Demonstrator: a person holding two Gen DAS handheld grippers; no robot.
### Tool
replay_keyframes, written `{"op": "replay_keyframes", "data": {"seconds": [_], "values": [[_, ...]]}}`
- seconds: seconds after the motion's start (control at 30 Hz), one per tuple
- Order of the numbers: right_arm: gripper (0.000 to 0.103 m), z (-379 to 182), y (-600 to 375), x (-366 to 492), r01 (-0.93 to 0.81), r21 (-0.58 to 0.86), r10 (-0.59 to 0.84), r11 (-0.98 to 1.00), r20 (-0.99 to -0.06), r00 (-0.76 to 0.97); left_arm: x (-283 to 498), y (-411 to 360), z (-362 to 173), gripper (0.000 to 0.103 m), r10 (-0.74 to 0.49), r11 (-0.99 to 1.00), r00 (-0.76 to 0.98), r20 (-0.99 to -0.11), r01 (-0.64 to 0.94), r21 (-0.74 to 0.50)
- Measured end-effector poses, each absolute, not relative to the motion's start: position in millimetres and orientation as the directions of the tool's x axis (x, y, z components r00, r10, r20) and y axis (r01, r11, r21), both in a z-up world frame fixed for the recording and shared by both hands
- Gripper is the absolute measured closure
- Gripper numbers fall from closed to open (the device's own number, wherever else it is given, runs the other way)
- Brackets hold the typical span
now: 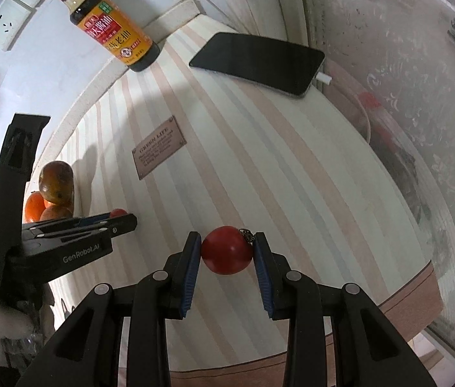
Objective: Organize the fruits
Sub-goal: 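Grasp a red tomato with the left tool while the right tool grasps the other tomato, then lower both tomatoes onto the floral plate and open both tools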
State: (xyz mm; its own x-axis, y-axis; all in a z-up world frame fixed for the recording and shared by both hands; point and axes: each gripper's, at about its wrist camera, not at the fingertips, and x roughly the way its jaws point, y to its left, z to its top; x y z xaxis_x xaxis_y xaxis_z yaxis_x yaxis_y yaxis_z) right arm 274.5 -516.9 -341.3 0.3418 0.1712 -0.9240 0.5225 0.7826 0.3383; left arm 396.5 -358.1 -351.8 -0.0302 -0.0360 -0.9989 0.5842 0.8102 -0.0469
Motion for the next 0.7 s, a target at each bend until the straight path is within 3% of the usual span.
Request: {"op": "replay_keyframes", "data": {"seconds": [0.33, 0.57, 0.7], "values": [[0.067, -308, -476, 298, 0.414, 0.374, 0.222, 0.830, -0.902, 0.370, 409, -279, -288, 0.080, -0.166, 0.874, 0.016, -0.986, 0.466, -0.139], [0.067, -282, -392, 347, 0.222, 0.456, 0.358, 0.862, -0.857, 0.370, 406, -167, -239, 0.080, -0.231, 0.943, 0.124, -0.965, 0.271, -0.191], [0.067, -279, -330, 377, 0.107, 0.508, 0.446, 0.855, -0.824, 0.349, 416, -105, -242, 0.080, -0.237, 0.968, 0.132, -0.962, 0.118, -0.223]]}}
